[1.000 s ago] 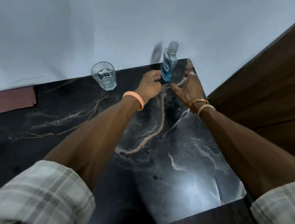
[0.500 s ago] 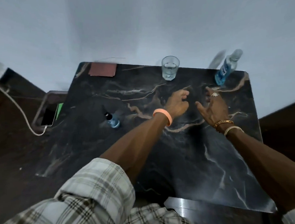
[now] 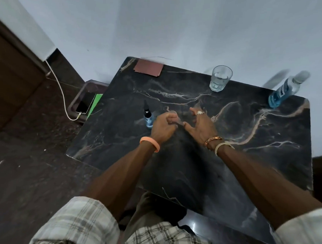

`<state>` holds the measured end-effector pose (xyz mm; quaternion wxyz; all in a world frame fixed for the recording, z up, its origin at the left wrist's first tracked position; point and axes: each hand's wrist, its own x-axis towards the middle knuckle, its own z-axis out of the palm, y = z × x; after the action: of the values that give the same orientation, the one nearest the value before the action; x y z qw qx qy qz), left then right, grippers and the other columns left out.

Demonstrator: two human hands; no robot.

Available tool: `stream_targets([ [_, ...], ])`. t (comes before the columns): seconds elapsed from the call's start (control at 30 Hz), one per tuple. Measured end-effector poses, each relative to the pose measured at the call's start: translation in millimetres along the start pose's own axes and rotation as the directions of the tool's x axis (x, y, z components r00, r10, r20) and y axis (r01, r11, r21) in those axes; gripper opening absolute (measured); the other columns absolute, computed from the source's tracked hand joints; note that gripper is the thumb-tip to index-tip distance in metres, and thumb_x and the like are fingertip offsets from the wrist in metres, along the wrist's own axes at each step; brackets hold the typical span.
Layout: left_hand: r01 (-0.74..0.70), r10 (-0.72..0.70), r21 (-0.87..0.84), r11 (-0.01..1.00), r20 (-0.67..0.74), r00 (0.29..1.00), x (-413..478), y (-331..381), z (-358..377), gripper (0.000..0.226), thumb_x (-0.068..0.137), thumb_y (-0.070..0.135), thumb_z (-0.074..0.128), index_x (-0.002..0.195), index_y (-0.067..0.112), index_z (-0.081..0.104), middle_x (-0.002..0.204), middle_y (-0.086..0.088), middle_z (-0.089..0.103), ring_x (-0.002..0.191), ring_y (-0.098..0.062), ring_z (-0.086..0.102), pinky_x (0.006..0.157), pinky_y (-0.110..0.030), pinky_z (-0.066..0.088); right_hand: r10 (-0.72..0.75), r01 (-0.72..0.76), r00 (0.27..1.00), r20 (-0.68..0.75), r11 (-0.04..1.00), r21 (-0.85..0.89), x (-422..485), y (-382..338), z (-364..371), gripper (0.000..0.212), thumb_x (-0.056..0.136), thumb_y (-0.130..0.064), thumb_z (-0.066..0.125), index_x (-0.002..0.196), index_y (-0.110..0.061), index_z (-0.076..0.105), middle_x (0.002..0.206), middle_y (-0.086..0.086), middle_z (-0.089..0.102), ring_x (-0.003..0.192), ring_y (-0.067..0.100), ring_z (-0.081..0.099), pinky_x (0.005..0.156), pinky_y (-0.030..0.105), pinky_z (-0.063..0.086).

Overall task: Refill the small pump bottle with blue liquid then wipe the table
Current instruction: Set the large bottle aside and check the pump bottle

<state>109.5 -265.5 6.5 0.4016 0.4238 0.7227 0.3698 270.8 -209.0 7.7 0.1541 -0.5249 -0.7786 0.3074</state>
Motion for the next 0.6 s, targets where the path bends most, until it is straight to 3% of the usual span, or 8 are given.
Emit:
stream_targets([
  [0.2,0.011,0.023,0.093,0.996,-0.349,0.937,-32,-34,-46,0.017,0.082,0.015,0.076,0.099,0.016,0.071,0.089,0.003,0.072,0.082,-0.008,0.069,0.081,-0.024,0.057,-0.081,0.078,0.994,0.077,0.996,0.039,6,-28,29,0.057,0.085,-0.04,0.069,0.136,-0.021,0.052,0.128,0.0,0.061,0.112,0.018,0.06,0.09,0.026,0.047],
  [0.3,0.082,-0.047,0.067,0.994,-0.419,0.907,-39,-49,-61,0.021,0.083,0.015,0.076,0.102,0.017,0.068,0.093,0.003,0.07,0.085,-0.009,0.067,0.082,-0.026,0.057,-0.062,0.051,0.989,0.135,0.995,0.087,9,-41,40,0.064,0.085,-0.04,0.07,0.141,-0.02,0.047,0.134,0.002,0.058,0.11,0.016,0.062,0.095,0.032,0.051],
  [0.47,0.141,-0.106,0.083,0.987,-0.327,0.939,-36,-62,-78,0.033,0.083,0.011,0.076,0.114,0.012,0.065,0.104,0.002,0.066,0.093,-0.011,0.065,0.086,-0.025,0.055,-0.079,0.07,0.987,0.142,0.995,0.073,16,-62,57,0.062,0.083,-0.043,0.07,0.138,-0.021,0.05,0.126,0.003,0.058,0.106,0.017,0.061,0.093,0.037,0.053],
  [0.6,0.136,-0.111,0.103,0.985,-0.22,0.969,-23,-67,-88,0.038,0.085,0.009,0.073,0.12,0.015,0.06,0.11,0.004,0.062,0.097,-0.011,0.062,0.083,-0.024,0.052,-0.07,0.057,0.993,0.099,0.989,0.137,16,-80,71,0.051,0.08,-0.04,0.074,0.125,-0.023,0.058,0.112,-0.006,0.063,0.096,0.015,0.065,0.086,0.039,0.057],
])
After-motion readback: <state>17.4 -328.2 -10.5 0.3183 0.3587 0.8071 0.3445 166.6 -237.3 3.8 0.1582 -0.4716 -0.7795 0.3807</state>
